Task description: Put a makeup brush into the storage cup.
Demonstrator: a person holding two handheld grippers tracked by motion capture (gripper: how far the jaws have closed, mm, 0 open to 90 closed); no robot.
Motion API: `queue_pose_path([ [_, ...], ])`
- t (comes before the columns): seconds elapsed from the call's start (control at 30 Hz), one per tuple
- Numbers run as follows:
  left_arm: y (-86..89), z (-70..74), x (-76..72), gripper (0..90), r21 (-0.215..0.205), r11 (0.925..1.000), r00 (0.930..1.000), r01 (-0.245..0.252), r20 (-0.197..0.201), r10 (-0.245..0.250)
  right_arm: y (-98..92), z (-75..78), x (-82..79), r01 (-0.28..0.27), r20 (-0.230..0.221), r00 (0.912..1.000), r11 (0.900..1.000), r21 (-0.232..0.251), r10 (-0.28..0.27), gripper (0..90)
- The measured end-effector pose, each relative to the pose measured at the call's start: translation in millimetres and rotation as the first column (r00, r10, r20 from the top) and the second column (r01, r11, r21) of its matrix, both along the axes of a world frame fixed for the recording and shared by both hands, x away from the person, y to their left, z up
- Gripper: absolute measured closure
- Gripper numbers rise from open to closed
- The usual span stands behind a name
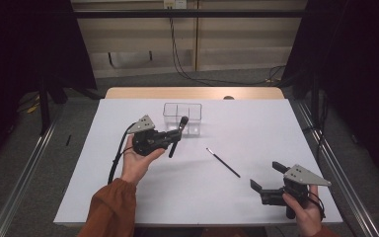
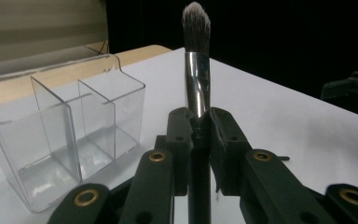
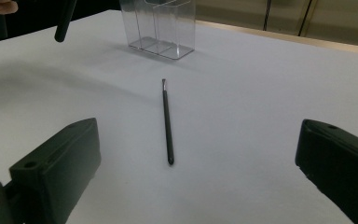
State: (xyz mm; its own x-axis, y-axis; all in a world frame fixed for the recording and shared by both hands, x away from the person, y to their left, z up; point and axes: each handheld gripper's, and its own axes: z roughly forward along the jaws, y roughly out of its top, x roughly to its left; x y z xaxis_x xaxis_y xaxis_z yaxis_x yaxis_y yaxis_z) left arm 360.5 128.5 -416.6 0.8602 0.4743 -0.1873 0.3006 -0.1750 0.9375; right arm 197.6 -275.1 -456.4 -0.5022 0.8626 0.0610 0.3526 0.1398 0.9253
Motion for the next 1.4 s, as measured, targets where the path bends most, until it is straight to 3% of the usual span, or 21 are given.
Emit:
queue_pose_path([
  [0.2,-1.9,8.1,0.4,78.9,-0.003,1.0000,0.9997,-0.007,0.024,0.008,0.6,-0.4,-0.2,0.009,0.013,0.9999,1.000,0.019,-0.009,0.0],
  [0.77,-12.7,24.6,13.1,78.9,-0.025,0.9996,0.9990,-0.012,0.042,0.013,-1.6,-1.1,-0.2,0.021,0.039,0.9990,0.999,0.035,-0.022,0.0],
  [1.4,-19.9,28.4,31.3,78.9,-0.046,0.9970,0.9972,-0.062,0.038,0.064,-8.0,0.4,-1.4,0.031,0.049,0.9983,0.998,0.048,-0.033,0.0],
])
